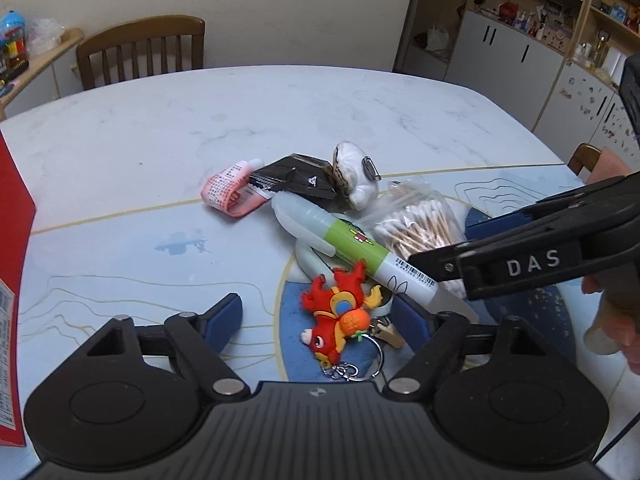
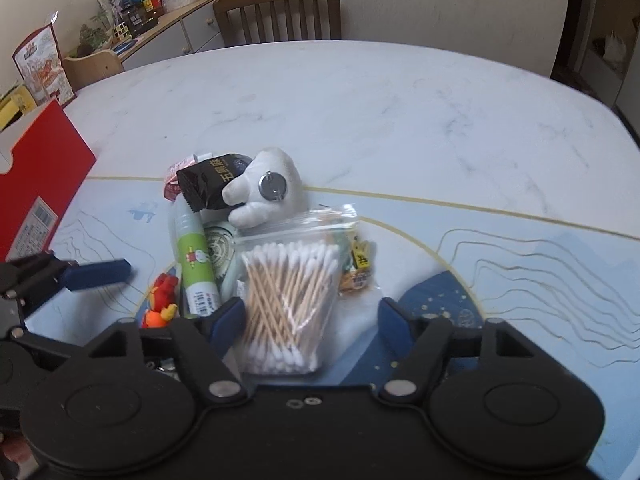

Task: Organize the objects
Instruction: 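Grasp the red toy keychain with the left gripper while the right grasps the cotton swab bag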

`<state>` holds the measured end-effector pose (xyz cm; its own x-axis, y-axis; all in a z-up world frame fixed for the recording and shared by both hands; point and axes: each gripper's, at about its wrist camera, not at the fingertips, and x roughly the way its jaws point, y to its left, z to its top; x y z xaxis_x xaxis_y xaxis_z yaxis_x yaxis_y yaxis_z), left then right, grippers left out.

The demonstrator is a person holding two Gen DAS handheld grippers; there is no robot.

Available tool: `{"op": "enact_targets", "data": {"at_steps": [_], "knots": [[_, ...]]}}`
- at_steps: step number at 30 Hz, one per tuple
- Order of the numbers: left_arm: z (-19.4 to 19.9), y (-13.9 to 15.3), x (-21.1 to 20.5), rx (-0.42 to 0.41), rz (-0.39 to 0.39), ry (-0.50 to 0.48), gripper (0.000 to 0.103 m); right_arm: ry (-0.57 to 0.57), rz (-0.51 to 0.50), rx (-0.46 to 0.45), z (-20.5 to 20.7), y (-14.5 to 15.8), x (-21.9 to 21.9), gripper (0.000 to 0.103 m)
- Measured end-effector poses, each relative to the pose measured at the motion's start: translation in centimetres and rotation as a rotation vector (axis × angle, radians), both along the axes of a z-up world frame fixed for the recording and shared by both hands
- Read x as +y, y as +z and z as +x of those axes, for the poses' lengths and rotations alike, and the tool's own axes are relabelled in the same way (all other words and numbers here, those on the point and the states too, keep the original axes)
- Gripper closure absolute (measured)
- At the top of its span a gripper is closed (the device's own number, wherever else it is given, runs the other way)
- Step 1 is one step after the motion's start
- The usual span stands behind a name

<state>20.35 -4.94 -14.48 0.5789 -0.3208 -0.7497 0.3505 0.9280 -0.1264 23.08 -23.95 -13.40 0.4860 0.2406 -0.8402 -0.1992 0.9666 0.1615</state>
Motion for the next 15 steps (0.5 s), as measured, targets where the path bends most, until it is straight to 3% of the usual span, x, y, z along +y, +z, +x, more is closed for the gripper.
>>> {"op": "enact_targets", "data": {"at_steps": [7,11,13,15], "knots": [[0.14,0.23,-0.17,0.034,-0.072,-0.042,0.055,-0.004,0.022,-0.001,0.02,0.02,0.21,0.048],[0.12,0.37,-0.34,0.046,-0.083,-0.046,0.064,-0.009,0.034,0.000,-0.08,0.09,0.23,0.054],[0.18,0.44,-0.35,0.056,-0.087,-0.036,0.066,-0.009,0.040,0.002,-0.18,0.16,0.26,0.063],[0.14,0.53,-0.44,0.060,-0.080,-0.032,0.068,-0.009,0.041,0.002,-0.22,0.29,0.35,0.066]]}}
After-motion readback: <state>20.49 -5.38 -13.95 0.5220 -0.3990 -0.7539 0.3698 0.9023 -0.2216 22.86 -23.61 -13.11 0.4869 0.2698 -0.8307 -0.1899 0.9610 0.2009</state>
